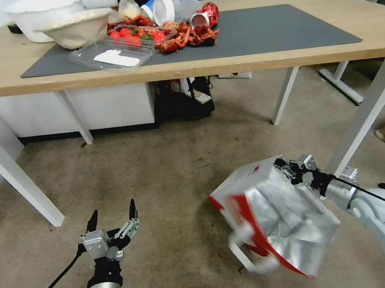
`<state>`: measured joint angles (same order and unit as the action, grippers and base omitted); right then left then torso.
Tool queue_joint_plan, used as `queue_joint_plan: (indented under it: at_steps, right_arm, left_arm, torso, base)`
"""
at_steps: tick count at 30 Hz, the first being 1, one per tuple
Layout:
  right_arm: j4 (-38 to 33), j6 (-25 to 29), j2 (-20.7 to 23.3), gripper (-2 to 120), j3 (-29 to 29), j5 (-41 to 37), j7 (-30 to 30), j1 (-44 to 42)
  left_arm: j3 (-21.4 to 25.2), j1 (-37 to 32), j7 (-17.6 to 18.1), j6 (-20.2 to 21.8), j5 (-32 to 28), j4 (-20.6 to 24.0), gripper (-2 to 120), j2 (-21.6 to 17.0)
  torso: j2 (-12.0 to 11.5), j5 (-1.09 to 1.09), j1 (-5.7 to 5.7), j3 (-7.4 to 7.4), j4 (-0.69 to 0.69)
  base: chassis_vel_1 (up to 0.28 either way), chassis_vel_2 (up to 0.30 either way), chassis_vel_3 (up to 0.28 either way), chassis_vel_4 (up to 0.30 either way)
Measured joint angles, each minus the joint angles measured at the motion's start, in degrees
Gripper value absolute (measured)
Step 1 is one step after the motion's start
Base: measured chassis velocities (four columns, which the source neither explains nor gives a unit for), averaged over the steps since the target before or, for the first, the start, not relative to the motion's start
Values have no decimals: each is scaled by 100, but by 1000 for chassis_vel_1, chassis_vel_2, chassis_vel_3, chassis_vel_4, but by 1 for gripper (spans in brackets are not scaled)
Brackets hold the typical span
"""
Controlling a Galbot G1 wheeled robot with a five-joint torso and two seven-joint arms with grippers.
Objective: Pick up the food delivery bag from the floor and place it on the table.
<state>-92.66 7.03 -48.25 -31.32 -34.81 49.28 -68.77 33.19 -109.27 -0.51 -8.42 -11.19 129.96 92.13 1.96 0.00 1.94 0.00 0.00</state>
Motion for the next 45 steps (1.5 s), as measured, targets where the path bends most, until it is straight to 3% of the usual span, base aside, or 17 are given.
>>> queue_joint_plan:
  at_steps: [2, 4, 16, 31, 45]
  right_arm:
    - [32, 24, 88, 0, -53, -345, 903, 142]
    - [16, -94, 168, 0, -83, -636, 1413, 183]
    - [-117, -1249, 394, 0, -181, -1834, 2886, 201]
    - [-147, -1931, 326, 0, -175, -2054, 3649, 187]
    - [-211, -2047, 293, 0, -189, -1942, 3753, 155]
  left_arm:
    - [34, -14, -41, -14, 24, 29, 100, 0]
    - [46, -22, -59, -16, 25, 60, 100, 0]
    - [70, -46, -102, -23, 97, 77, 100, 0]
    - [152, 47, -31, 6, 47, 68, 100, 0]
    - [168, 100, -51, 12, 46, 35, 100, 0]
  torso:
    - [0, 0, 0, 0, 1]
    - [0, 0, 0, 0, 0]
    - [0, 0, 0, 0, -1]
    - [0, 0, 0, 0, -1]
    - [0, 0, 0, 0, 0]
  base:
    - [0, 0, 0, 0]
    - [0, 0, 0, 0]
    - [0, 0, 0, 0]
    - [0, 0, 0, 0]
    - [0, 0, 0, 0]
